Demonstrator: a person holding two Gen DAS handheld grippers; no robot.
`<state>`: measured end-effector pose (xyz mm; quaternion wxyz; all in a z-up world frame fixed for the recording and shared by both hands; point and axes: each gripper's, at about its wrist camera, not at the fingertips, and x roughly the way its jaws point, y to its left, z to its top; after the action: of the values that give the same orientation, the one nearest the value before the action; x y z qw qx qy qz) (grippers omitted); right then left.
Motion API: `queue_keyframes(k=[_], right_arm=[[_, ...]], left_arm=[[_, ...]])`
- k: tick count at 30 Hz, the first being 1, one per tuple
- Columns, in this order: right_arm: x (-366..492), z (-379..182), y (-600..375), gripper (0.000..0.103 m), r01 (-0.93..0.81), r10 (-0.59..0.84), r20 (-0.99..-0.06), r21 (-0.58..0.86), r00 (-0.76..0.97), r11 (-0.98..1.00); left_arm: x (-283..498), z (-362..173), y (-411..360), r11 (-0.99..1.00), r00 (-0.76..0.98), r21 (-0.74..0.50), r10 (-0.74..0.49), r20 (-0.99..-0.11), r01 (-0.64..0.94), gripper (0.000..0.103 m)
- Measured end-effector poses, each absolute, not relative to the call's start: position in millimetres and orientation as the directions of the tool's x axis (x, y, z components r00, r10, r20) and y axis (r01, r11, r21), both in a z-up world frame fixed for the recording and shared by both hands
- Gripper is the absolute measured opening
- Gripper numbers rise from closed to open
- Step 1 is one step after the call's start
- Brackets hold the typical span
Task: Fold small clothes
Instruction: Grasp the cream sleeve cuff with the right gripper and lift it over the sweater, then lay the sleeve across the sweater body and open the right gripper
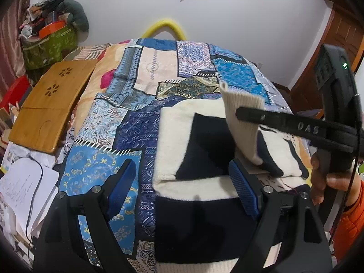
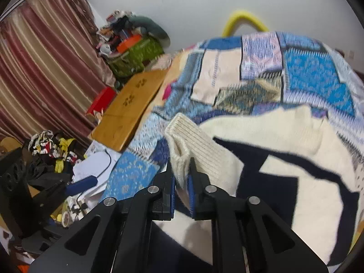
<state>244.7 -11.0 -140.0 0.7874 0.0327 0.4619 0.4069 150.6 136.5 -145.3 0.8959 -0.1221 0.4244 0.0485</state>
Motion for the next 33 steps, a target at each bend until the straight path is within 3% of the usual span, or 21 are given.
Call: queue_keyframes(k=[4,9,17,29,31,33], right_arm=[[241.4,-143.0,-10.2,0.011,-0.617,0.648,-0.725,0.405,0.234,0.675],[238.5,-130.2,-23.1,0.031,-0.629,0.648,-0.717,0.384,0.258,0.676],[238.6,-104.6,-65.5,0.045,-0.642,0.617,-0.696,0.290,0.367,0.710],[252.1,-92.8,-193.6,0.047,-0.470,0.429,-0.707,0.154,0.563,0.869],[252.8,-95.0,-213.6,0.051,-0.438,0.399,-0.710,0.141,0.580,0.888],[252.3,-98.0,-231.3,0.062,-0.407,0.372,-0.710,0.131,0.598,0.904]], left_arm=[[153.3,-150.4,140.7,0.964,0.622,-0.170,-0.006,-0.783,-0.205,0.083],[159.2,-155.3,139.7,0.963,0.609,-0.165,0.000,-0.793,-0.214,0.083],[175.2,-161.4,140.7,0.957,0.585,-0.195,-0.034,-0.810,-0.215,0.083],[219.9,-197.0,156.5,0.903,0.469,-0.321,-0.161,-0.868,-0.284,0.083],[223.8,-204.4,157.0,0.893,0.455,-0.336,-0.176,-0.873,-0.299,0.083],[227.0,-210.4,156.6,0.886,0.443,-0.345,-0.186,-0.877,-0.311,0.082]])
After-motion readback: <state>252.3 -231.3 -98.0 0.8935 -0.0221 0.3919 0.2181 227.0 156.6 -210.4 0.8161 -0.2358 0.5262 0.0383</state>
